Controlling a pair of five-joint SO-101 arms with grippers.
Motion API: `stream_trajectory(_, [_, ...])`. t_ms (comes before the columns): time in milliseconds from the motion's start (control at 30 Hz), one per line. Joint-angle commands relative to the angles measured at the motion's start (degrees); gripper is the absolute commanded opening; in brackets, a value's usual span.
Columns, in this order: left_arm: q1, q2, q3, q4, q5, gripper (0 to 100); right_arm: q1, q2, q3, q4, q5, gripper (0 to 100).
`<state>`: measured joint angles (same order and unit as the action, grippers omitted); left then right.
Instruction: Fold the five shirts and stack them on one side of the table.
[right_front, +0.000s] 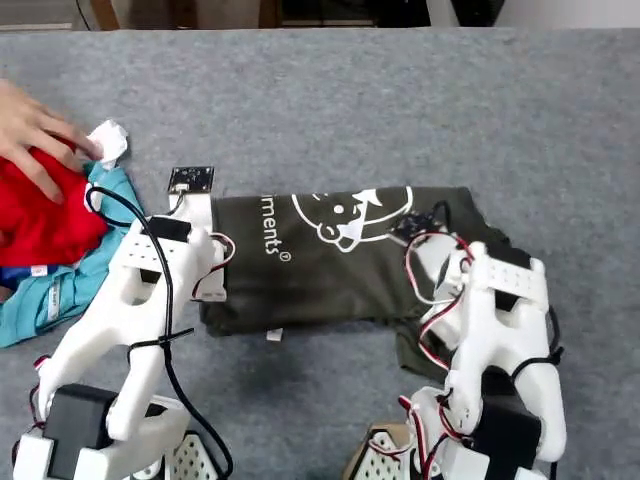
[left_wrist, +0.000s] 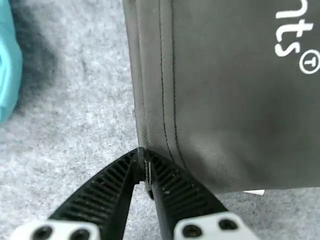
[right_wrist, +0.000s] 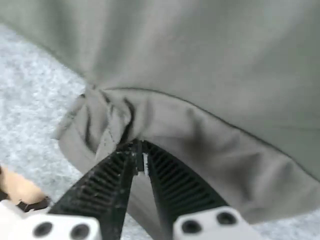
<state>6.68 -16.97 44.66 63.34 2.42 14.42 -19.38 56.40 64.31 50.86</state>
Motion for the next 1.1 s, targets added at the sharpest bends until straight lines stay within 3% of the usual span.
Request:
stream_trajectory(0, [-0.09,-2.07,-0.09,-0.44,-0.44,2,-1.27,-2.15,0.75,-0.97,0.44,0.2])
stream_trajectory(300, [-0.18,-1.98,-0.62,-0.53,-0.44,2,-1.36,-2.68,-0.04,2.90,0.44,0.2])
stream_trajectory(700, [-0.18,-1.80,-1.32,-2.73,0.00,2,-1.54,-18.42,-2.24,11.08,1.05,0.3])
stream_trajectory(1067, [-0.18,-2.24,-0.44,-2.37,-0.09,2,-4.35,-19.47,3.12,5.01,1.49,0.4])
